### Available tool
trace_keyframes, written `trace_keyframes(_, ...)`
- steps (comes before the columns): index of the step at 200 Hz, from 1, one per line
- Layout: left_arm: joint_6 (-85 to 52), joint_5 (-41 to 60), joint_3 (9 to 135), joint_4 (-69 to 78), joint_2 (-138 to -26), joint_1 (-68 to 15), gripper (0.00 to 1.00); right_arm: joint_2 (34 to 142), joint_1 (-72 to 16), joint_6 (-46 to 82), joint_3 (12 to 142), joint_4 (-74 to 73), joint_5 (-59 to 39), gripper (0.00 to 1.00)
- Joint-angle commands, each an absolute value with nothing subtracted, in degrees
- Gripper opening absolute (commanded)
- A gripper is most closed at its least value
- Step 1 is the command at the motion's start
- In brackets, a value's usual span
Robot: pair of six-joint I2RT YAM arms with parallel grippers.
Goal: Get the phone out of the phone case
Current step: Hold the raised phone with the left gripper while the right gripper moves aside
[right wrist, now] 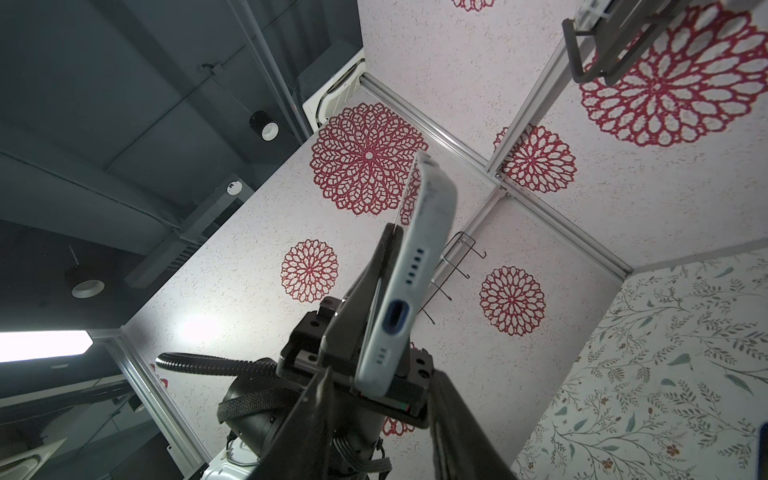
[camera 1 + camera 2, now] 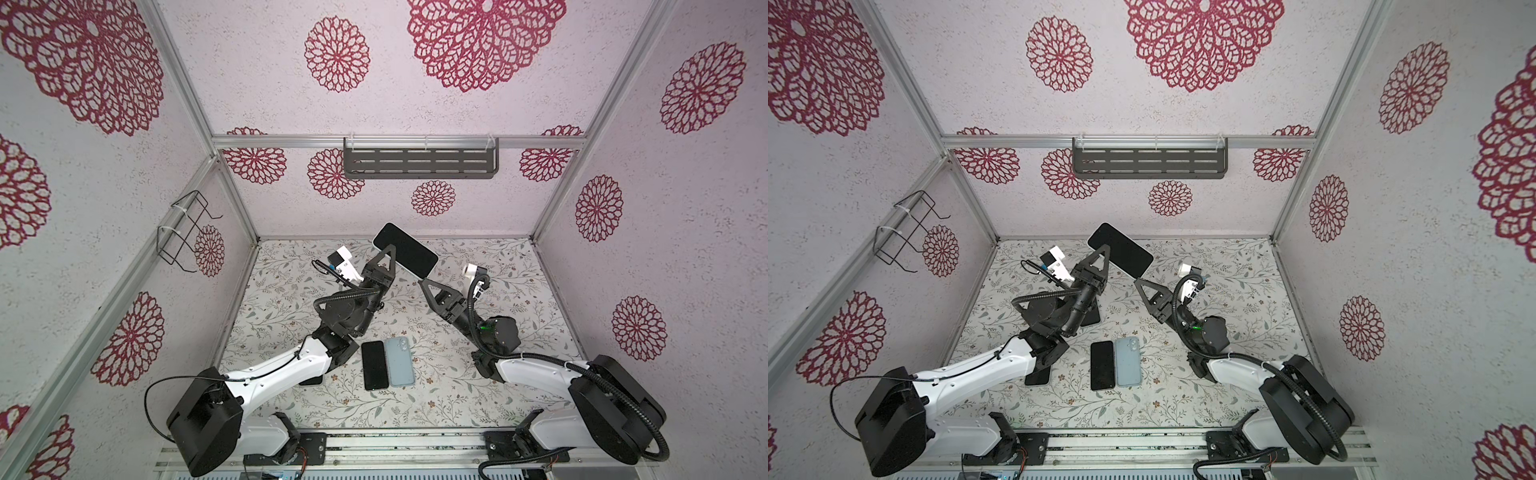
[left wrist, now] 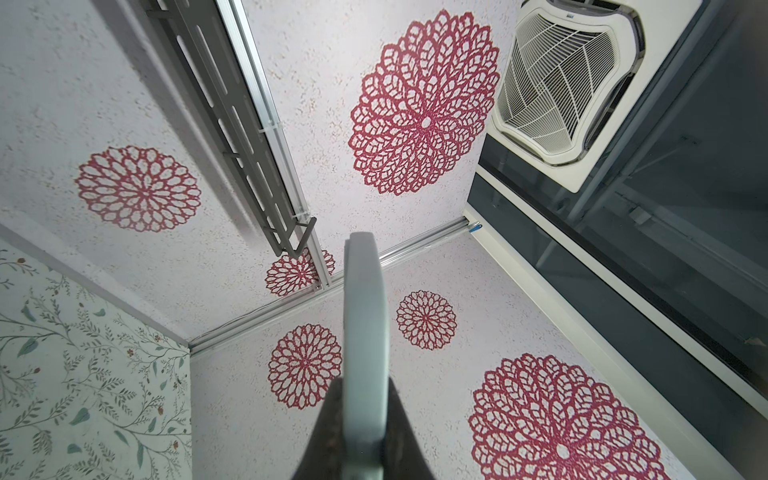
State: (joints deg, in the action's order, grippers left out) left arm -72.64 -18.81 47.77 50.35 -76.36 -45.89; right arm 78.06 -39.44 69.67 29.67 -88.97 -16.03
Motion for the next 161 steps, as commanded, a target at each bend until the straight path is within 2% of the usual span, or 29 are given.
trace_keyframes(1,-73.2,-18.9,47.6,55.7,-75.7,-46.5,0.0,78.0,-39.8,69.9,31.8,-96.7,-15.5,0.38)
trace_keyframes(50,-73.4,-18.8,47.6,55.7,-75.9,-46.4,0.0,78.4,-40.0,70.0,32.3,-96.6,-15.7,0.27)
trace_keyframes(82,-73.7,-19.0,48.3,54.3,-75.8,-46.5,0.0,78.5,-40.1,70.0,32.3,-96.6,-16.4,0.12)
trace_keyframes(106,-74.2,-18.2,51.4,46.8,-75.3,-46.4,0.0,77.9,-40.2,68.9,32.1,-95.6,-17.7,0.0)
trace_keyframes(161,-80.3,-15.8,56.3,33.4,-73.7,-45.3,0.0,72.0,-40.7,58.2,29.8,-83.1,-20.7,0.0)
